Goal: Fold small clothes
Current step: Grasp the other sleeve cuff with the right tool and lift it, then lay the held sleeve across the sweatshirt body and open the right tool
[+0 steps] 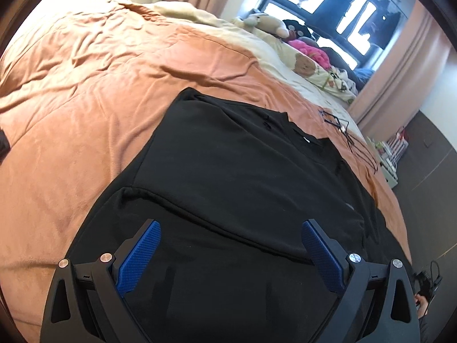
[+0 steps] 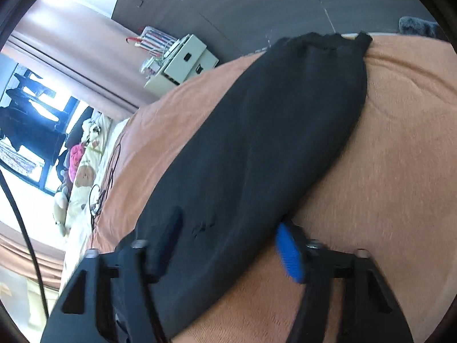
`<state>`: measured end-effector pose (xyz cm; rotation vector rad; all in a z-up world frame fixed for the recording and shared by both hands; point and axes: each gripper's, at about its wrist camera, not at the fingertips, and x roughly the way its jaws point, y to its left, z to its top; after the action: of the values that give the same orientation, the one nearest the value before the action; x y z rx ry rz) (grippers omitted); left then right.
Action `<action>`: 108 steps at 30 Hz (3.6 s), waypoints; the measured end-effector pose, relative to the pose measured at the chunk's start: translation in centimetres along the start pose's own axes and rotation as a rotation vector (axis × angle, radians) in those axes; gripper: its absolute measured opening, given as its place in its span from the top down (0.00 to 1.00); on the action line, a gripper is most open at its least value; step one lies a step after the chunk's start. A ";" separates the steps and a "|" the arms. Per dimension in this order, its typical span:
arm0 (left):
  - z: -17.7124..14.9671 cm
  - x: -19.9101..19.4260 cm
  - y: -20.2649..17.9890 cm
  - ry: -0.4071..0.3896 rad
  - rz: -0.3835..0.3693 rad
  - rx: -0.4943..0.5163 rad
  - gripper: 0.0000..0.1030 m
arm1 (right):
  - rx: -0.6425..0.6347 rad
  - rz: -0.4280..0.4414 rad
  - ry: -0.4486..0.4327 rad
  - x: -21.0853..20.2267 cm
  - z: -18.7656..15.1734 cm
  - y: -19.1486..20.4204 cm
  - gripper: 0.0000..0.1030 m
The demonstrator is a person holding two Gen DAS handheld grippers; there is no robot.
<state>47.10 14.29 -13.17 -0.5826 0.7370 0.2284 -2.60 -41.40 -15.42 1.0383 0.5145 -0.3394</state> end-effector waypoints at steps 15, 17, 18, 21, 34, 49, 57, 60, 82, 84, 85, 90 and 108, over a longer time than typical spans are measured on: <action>0.7 -0.4 1.8 -0.013 -0.028 -0.071 0.05 | -0.284 0.208 -0.048 -6.0 -3.0 7.4 0.93; 0.7 -0.4 2.1 -0.010 -0.038 -0.084 0.05 | -0.323 0.255 -0.039 -7.0 -3.9 9.2 0.94; 0.7 -0.4 2.0 -0.010 -0.039 -0.085 0.05 | -0.339 0.271 -0.038 -7.7 -4.1 9.5 0.94; 0.7 -0.5 2.2 -0.011 -0.047 -0.091 0.05 | -0.388 0.334 -0.029 -9.4 -5.6 12.0 0.94; 1.0 -0.6 2.9 0.004 -0.080 -0.123 0.07 | -0.539 0.575 0.109 -13.7 -11.0 17.0 0.94; 1.0 -0.2 4.1 0.012 -0.070 -0.162 0.11 | -0.604 0.678 0.359 -3.3 -8.1 25.4 0.94; 1.0 -0.1 3.9 0.019 -0.070 -0.153 0.12 | -0.683 0.595 0.535 2.5 -11.2 26.1 0.93; 1.0 -0.1 3.9 0.020 -0.070 -0.153 0.12 | -0.708 0.496 0.672 5.2 -12.4 25.7 0.90; 0.2 1.3 2.0 0.052 -0.066 -0.097 0.12 | -0.602 0.321 0.561 7.5 10.7 19.7 0.41; 0.2 1.5 1.8 0.055 -0.067 -0.092 0.12 | -0.572 0.303 0.557 8.7 12.3 19.1 0.41; 0.2 1.5 1.8 0.056 -0.067 -0.091 0.12 | -0.565 0.289 0.560 9.3 12.8 18.8 0.41; 0.2 1.7 1.9 0.056 -0.060 -0.089 0.12 | -0.563 0.176 0.527 11.3 14.2 17.9 0.41; 0.4 2.3 3.6 0.091 -0.154 -0.188 0.29 | -0.605 0.314 0.523 9.3 9.2 19.3 0.87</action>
<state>47.57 17.44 -15.98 -0.8293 0.7599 0.1298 17.04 -40.67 -2.79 0.5883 0.8435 0.3683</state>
